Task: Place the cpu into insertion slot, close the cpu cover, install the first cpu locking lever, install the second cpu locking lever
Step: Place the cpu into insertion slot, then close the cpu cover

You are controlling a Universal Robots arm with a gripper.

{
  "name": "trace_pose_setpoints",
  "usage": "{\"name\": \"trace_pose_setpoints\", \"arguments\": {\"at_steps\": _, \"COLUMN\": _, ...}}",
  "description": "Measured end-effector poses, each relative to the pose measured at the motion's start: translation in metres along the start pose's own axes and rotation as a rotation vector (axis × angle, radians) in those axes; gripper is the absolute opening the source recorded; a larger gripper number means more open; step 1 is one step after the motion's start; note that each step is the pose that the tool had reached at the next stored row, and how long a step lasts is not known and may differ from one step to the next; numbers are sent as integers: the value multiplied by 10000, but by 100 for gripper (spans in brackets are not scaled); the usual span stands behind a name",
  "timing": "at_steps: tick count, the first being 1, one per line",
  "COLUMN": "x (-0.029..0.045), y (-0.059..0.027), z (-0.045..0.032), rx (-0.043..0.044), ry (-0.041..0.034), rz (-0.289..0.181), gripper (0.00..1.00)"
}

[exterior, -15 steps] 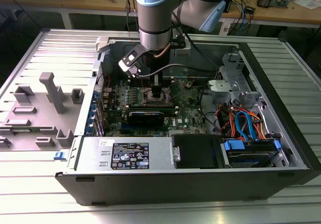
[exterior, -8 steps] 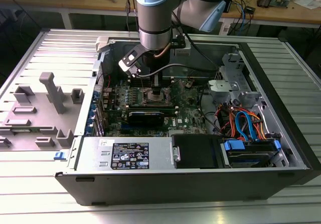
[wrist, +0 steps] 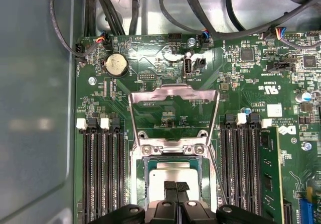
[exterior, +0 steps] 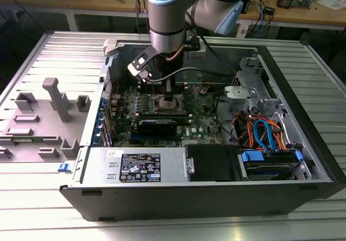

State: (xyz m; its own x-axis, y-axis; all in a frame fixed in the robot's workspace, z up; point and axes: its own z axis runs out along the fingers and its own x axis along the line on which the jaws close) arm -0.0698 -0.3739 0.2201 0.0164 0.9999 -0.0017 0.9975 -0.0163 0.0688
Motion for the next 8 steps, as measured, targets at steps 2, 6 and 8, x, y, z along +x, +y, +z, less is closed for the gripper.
{"name": "trace_pose_setpoints", "arguments": {"at_steps": 2, "x": 0, "y": 2, "z": -1, "rx": 5, "ry": 5, "rz": 0, "gripper": 11}}
{"name": "trace_pose_setpoints", "arguments": {"at_steps": 6, "x": 0, "y": 2, "z": -2, "rx": 36, "ry": 4, "rz": 1, "gripper": 11}}
{"name": "trace_pose_setpoints", "arguments": {"at_steps": 8, "x": 0, "y": 2, "z": -2, "rx": 39, "ry": 4, "rz": 1, "gripper": 11}}
